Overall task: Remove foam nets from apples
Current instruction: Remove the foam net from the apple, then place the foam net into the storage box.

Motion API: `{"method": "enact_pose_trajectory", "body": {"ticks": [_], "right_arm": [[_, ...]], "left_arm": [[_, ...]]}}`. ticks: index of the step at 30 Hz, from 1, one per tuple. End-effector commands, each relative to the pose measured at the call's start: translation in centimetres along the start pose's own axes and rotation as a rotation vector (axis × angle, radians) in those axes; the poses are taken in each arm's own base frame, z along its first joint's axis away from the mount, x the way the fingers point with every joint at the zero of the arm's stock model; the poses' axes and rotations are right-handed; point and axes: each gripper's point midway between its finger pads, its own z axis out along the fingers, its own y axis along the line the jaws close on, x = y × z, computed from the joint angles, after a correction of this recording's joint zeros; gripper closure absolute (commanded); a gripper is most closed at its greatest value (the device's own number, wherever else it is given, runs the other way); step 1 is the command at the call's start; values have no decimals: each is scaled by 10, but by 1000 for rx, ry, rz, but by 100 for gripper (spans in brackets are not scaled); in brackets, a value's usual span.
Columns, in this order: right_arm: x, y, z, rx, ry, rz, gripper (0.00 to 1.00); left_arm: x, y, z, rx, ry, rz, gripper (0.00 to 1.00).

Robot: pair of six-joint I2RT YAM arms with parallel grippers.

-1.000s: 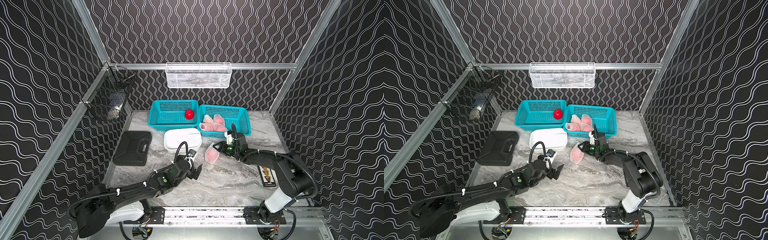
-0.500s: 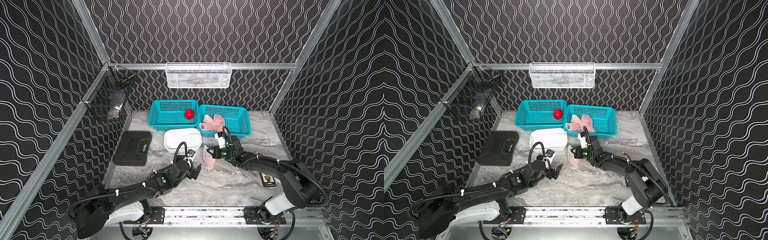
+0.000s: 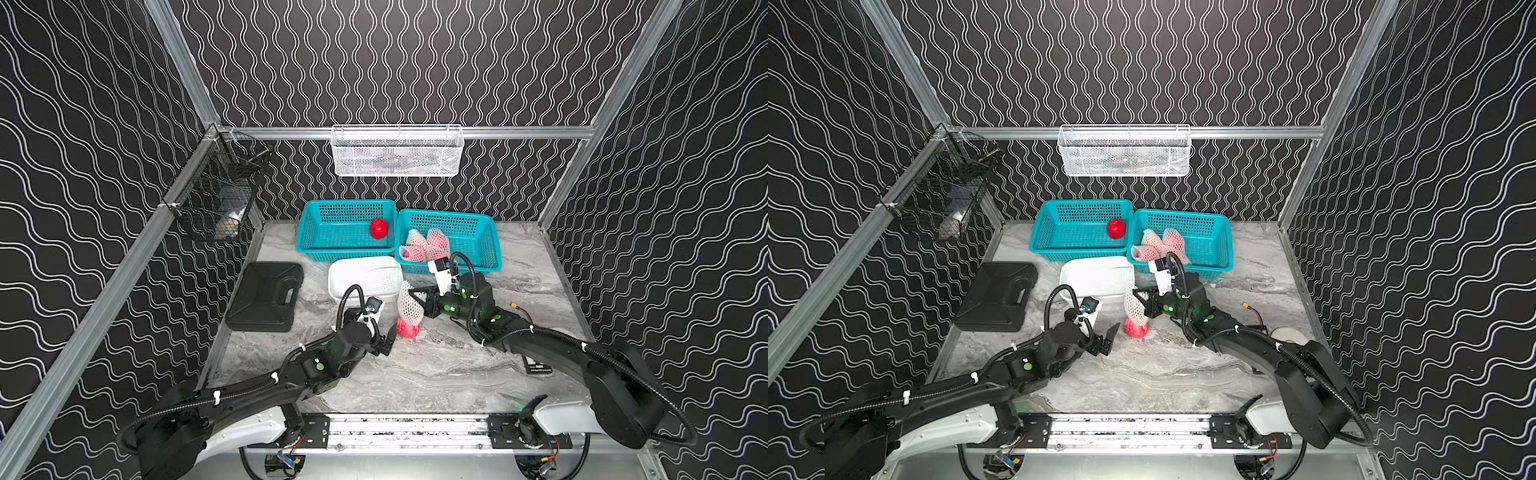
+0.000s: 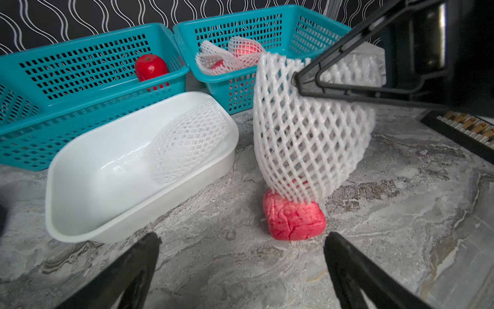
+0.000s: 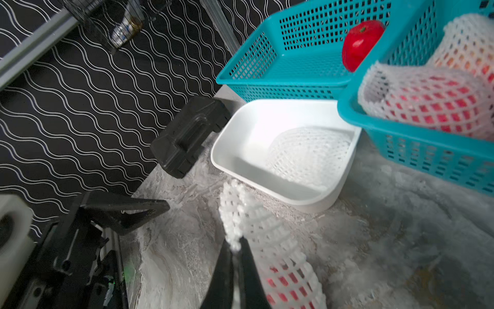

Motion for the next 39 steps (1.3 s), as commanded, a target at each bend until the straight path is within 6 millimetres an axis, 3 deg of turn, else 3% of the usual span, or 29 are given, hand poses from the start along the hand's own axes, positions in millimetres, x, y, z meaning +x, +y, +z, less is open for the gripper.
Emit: {"method": "enact_pose_trajectory", "body": {"ticks": [1, 5, 10, 13, 19, 23, 28, 31, 33, 37, 39], "right_arm": [[-25, 12, -1, -27, -67, 23, 100], [-53, 24, 19, -76, -70, 120, 100], [-81, 20, 69, -103, -66, 319, 100], [-98, 17, 97, -132, -105, 440, 100], [-100, -8, 150, -150, -179, 623, 100], [-83, -16, 184, -68, -195, 608, 100], [-59, -38, 207, 41, -249, 630, 100], [-44, -43, 220, 100, -211, 591, 93], [-35, -47, 223, 158, -181, 563, 82], [-31, -54, 211, 265, -165, 474, 52], [-35, -51, 203, 285, -167, 415, 45]], "left_arm": [[-20, 16, -10, -72, -45, -42, 0], [-36, 44, -21, -129, -62, -135, 1], [-45, 84, -30, -156, -71, -333, 2], [-44, 95, -35, -154, -77, -395, 3], [-28, 105, -34, -188, -41, -417, 3], [-14, 108, -28, -216, -13, -422, 3], [-2, 109, -22, -230, 6, -418, 3], [2, 112, -21, -252, 16, -400, 3], [5, 114, -20, -267, 24, -386, 3], [3, 115, -17, -271, 16, -374, 3], [1, 117, -15, -279, 9, -367, 3]]}}
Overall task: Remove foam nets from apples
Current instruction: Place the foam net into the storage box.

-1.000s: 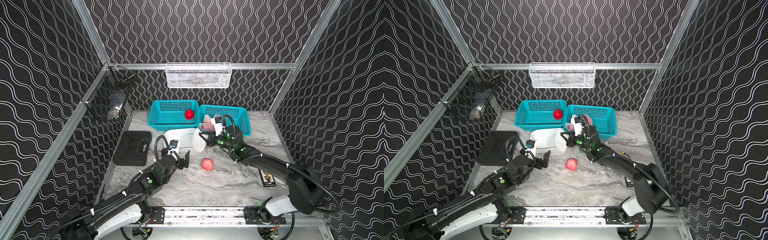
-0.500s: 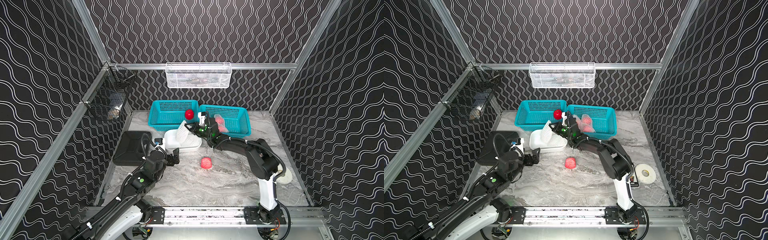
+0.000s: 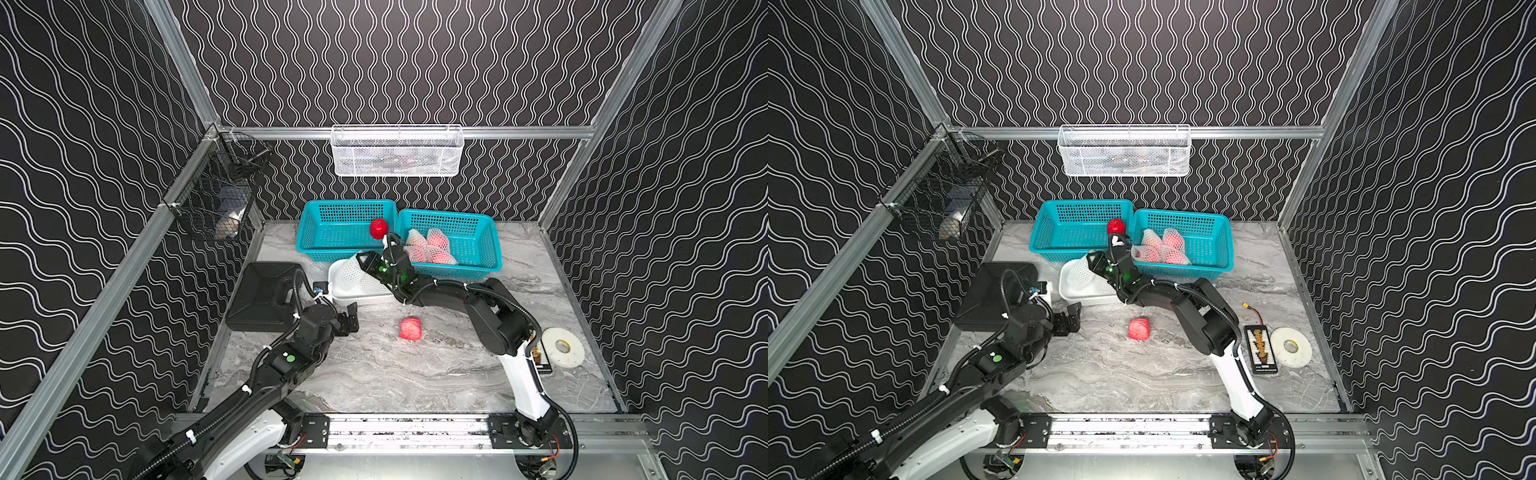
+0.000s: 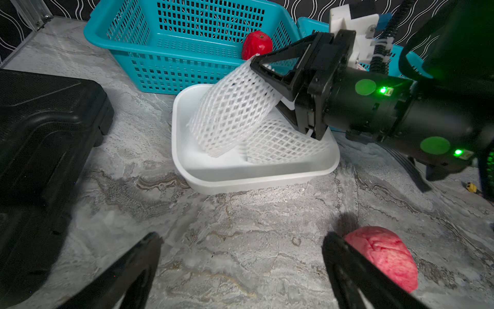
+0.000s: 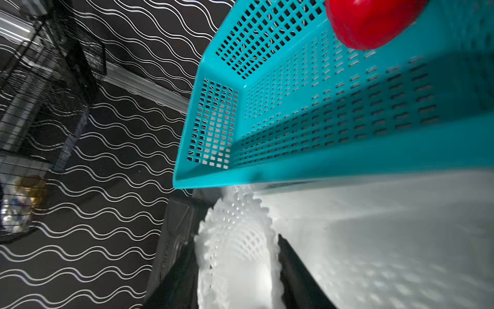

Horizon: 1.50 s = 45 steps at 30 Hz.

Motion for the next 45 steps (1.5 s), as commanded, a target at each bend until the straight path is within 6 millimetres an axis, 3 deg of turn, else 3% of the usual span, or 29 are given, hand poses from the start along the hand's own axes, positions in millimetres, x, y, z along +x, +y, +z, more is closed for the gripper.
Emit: {"method": "enact_pose_trajectory", "body": {"ticks": [1, 8, 15, 19, 27, 37, 45], "right_arm": [[-16, 2, -15, 69, -60, -134, 45], [-21, 14, -37, 129, -13, -280, 35], [-4, 14, -41, 84, 62, -285, 41], [5, 11, -36, 65, 89, -253, 50], [13, -2, -23, 65, 96, -195, 63], [6, -7, -28, 73, 72, -158, 58], [1, 1, -33, 33, 64, -143, 53]], "left_arm": [[-14, 2, 3, -25, -56, 0, 3], [-51, 1, 22, -68, -90, 26, 9], [-78, 16, 57, -58, -106, -76, 18], [-77, 24, 82, -11, -80, -144, 24], [-66, 19, 119, 59, -17, -158, 28], [-32, 1, 163, 153, 113, -178, 40], [-12, -2, 182, 157, 182, -152, 37]]}}
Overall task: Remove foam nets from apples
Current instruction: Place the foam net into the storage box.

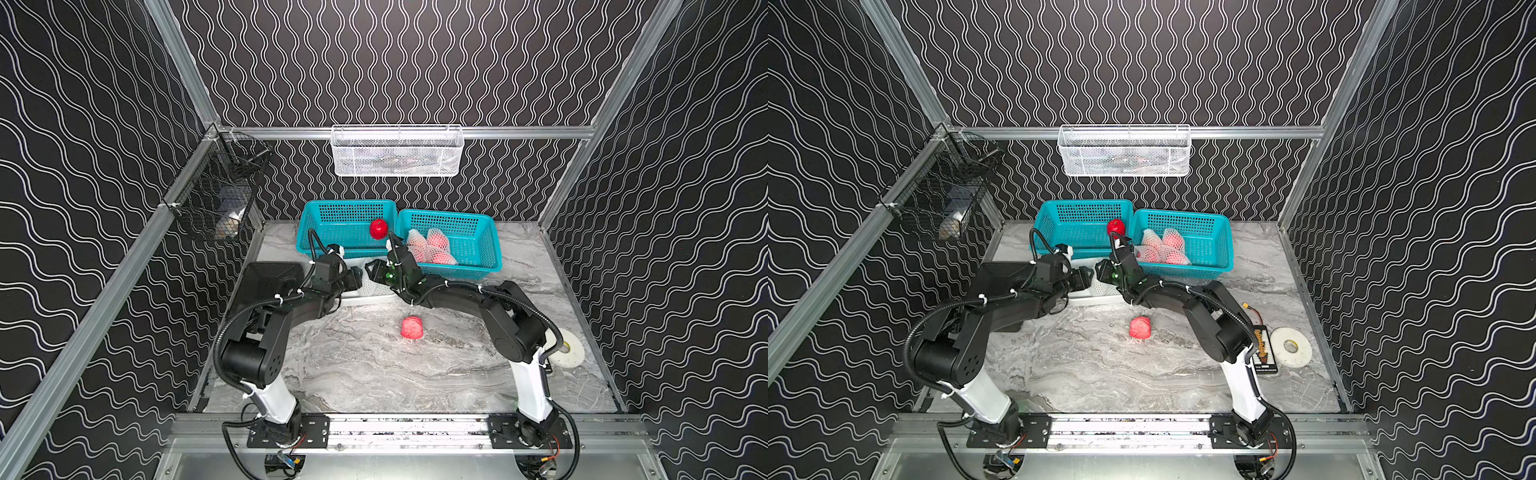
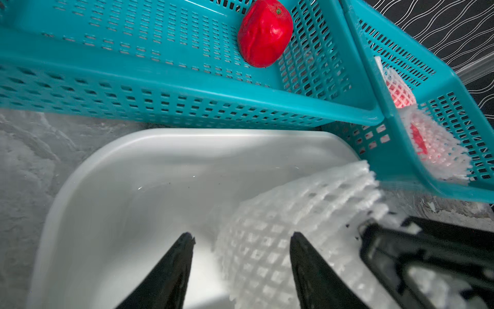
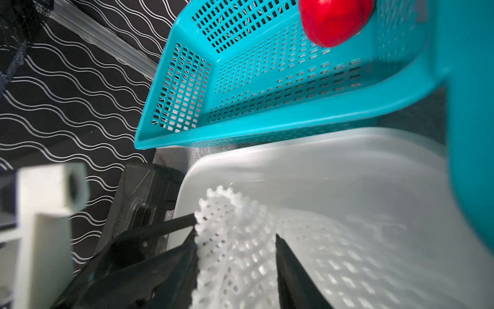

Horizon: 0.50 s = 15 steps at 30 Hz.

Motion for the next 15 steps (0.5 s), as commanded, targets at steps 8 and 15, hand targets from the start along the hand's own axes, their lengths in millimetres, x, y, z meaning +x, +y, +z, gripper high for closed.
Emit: {"method": "enact_pose_trajectory", "body": {"ticks": [8, 15], "right_arm": [[-29, 32, -29, -92, -67, -36, 34], [-57, 30, -61, 2, -132, -102, 18]], "left_arm": [[18, -19, 17, 8, 87, 120, 34], [32, -19, 24, -5, 130, 154, 33]]}}
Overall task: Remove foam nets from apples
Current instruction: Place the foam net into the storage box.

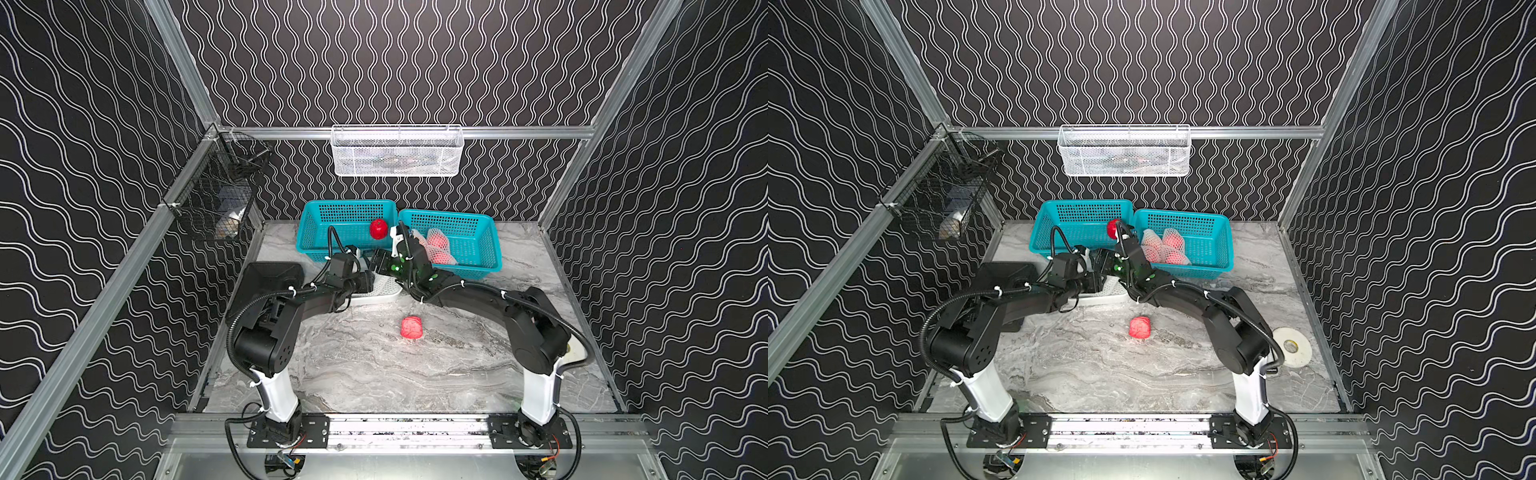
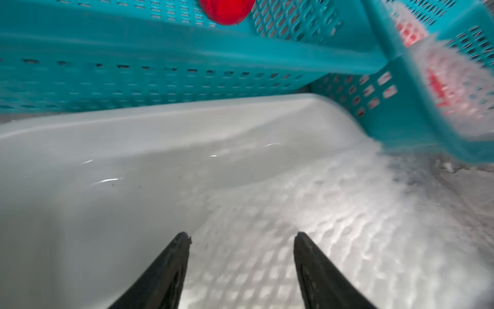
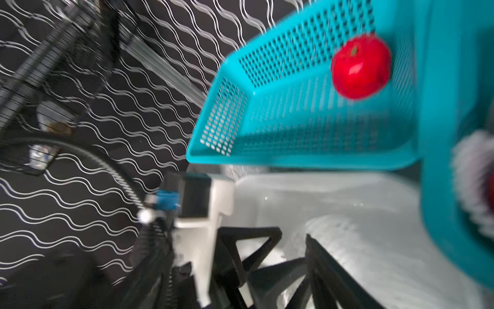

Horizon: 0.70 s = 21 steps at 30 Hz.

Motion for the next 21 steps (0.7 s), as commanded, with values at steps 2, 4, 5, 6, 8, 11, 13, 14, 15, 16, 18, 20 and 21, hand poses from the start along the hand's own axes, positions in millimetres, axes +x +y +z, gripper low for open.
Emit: {"method": "enact_pose_trajectory", "body": {"ticks": [2, 4, 5, 6, 8, 11, 13, 14, 15, 16, 18, 20, 21], "right_arm": [[-16, -14, -22, 98, -44, -54, 15], [-28, -10, -42, 68, -97, -58, 15], [-36, -7, -53, 55, -126, -66, 14], [-41, -5, -63, 51, -146, -73, 14], [-51, -3, -82, 50, -178, -98, 14], [-51, -12, -106, 72, -200, -119, 13], [-51, -19, -119, 87, -218, -123, 13], [-50, -22, -126, 92, -227, -125, 13], [-49, -25, -131, 97, -230, -129, 12], [-47, -28, -136, 105, -225, -135, 12], [-44, -35, -145, 128, -217, -147, 12], [-39, -44, -155, 160, -212, -156, 12], [-37, -48, -160, 171, -214, -159, 12]], "left_arm": [[5, -2, 2, -11, 24, 44, 33], [4, -9, 1, -9, 25, 75, 31], [3, -13, 0, -10, 32, 97, 31], [2, -17, -1, -13, 36, 116, 31], [0, -26, -2, -23, 39, 157, 30], [-4, -38, -4, -32, 39, 194, 30], [-5, -45, -3, -38, 35, 225, 30], [-3, -48, 0, -43, 40, 241, 30], [-1, -48, 3, -48, 53, 248, 30], [3, -48, 8, -53, 76, 256, 30], [11, -44, 14, -69, 105, 260, 31], [17, -41, 17, -80, 122, 265, 31], [20, -39, 18, -87, 131, 268, 30]]}}
